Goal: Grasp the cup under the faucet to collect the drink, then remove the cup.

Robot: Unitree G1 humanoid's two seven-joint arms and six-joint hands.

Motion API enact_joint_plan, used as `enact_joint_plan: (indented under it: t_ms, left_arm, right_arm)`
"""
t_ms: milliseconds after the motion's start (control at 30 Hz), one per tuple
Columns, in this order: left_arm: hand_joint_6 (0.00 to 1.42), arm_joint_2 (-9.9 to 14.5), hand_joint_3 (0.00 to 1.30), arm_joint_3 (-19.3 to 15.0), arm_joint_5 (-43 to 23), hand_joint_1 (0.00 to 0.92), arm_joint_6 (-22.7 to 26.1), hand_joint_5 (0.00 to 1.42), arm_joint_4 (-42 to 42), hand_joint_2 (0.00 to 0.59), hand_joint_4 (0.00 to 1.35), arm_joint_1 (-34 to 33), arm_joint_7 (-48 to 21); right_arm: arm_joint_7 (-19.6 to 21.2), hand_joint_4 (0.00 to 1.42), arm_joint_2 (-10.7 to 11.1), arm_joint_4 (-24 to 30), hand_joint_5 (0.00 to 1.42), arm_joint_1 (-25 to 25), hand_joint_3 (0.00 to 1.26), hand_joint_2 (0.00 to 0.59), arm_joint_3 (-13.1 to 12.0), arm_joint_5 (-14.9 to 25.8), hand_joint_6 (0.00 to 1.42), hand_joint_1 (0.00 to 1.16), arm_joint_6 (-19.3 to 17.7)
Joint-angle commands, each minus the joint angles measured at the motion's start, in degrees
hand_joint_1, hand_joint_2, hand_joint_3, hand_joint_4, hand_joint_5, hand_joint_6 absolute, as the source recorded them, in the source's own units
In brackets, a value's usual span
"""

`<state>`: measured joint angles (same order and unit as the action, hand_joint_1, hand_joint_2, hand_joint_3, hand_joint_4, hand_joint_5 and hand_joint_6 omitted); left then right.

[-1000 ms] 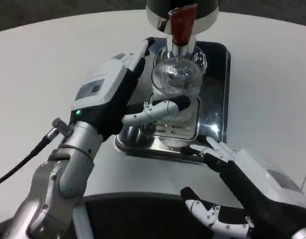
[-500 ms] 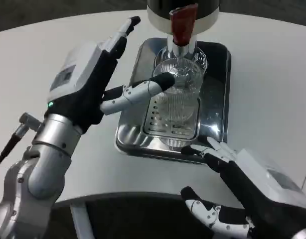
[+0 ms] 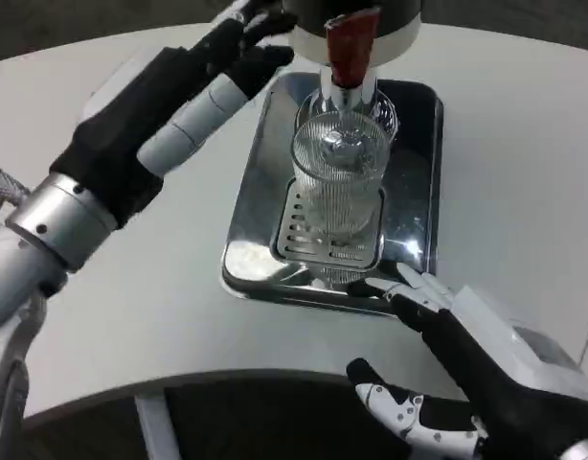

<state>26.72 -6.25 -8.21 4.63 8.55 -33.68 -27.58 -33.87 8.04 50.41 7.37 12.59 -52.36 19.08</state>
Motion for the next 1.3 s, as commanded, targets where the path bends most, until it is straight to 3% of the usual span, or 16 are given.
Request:
enact_joint_plan:
  t_ms: [33, 1300]
  left_arm:
    - [0.00, 1.11, 0.00, -1.10, -3.31, 0.059, 1.29, 0.07, -1.26, 0.008, 0.00, -1.75, -2.25]
    - [0.01, 0.45, 0.01, 2.46, -4.42, 0.002, 1.02, 0.07, -7.50, 0.000, 0.00, -8.23, -5.33]
  right_arm:
    - [0.18, 0.02, -0.22, 0.33, 0.00, 0.26, 0.18, 0.453, 0.68, -0.25, 0.00, 0.58, 0.34]
    - [0.15, 0.03, -0.10, 0.58, 0.00, 0.18, 0.18, 0.453, 1.45, -0.73, 0.00, 0.58, 0.31]
